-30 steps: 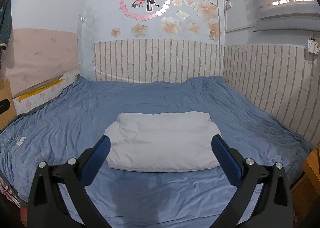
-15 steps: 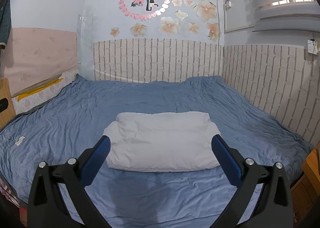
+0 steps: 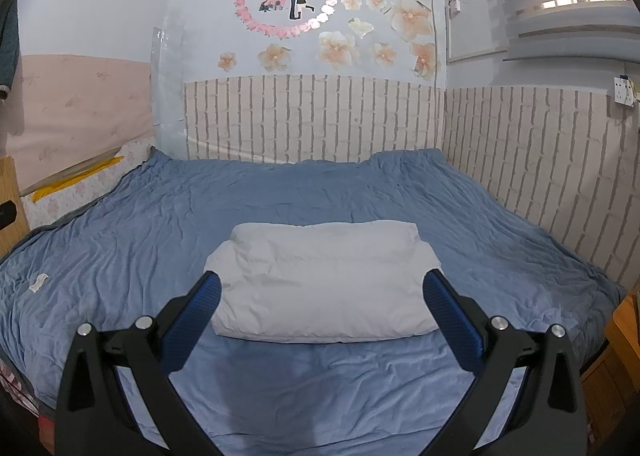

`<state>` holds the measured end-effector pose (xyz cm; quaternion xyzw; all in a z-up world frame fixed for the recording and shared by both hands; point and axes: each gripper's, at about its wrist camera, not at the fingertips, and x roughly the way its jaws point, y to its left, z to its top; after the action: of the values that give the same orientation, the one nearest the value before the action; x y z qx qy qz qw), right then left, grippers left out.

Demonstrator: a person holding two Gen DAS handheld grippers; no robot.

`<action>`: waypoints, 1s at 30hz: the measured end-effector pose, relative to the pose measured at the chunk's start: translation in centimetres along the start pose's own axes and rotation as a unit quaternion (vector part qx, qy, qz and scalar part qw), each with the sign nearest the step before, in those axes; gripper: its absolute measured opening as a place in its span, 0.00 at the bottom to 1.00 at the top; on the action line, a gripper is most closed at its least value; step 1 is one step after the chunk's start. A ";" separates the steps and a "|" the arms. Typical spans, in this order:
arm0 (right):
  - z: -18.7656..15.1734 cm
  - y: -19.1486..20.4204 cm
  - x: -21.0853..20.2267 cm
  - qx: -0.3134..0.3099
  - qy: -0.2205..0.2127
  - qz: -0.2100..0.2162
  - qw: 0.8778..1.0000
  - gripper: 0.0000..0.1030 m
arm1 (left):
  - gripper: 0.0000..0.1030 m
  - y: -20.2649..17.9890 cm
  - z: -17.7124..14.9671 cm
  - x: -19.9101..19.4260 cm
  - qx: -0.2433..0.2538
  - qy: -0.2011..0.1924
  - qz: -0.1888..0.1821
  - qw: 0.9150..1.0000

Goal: Fold large clothes

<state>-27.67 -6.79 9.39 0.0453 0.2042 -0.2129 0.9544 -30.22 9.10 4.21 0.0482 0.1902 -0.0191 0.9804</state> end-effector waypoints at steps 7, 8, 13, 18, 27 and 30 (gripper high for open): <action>0.0 -0.3 0.1 0.000 0.000 0.000 1.000 0.98 | 0.97 -0.1 0.0 0.0 0.001 0.001 -0.002 1.000; 0.0 -0.3 0.1 -0.001 0.000 0.000 1.000 0.98 | 0.97 0.0 0.0 0.1 0.001 0.001 -0.003 1.000; -0.2 -0.2 0.2 -0.001 0.002 -0.003 1.000 0.98 | 0.97 0.1 -0.1 0.6 0.005 0.008 -0.012 1.000; -0.1 -0.1 0.2 -0.001 0.002 -0.003 1.000 0.98 | 0.97 0.1 -0.2 0.6 0.007 0.007 -0.011 1.000; -0.1 0.0 0.2 0.000 0.002 -0.004 1.000 0.98 | 0.97 0.0 -0.3 0.4 0.007 0.002 -0.009 1.000; -0.1 -0.1 0.2 -0.001 0.002 -0.003 1.000 0.98 | 0.97 0.0 -0.4 0.3 0.008 0.000 -0.009 1.000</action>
<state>-27.55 -6.97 9.21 0.0444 0.2061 -0.2159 0.9534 -30.05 9.17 3.77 0.0542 0.1910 -0.0295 0.9797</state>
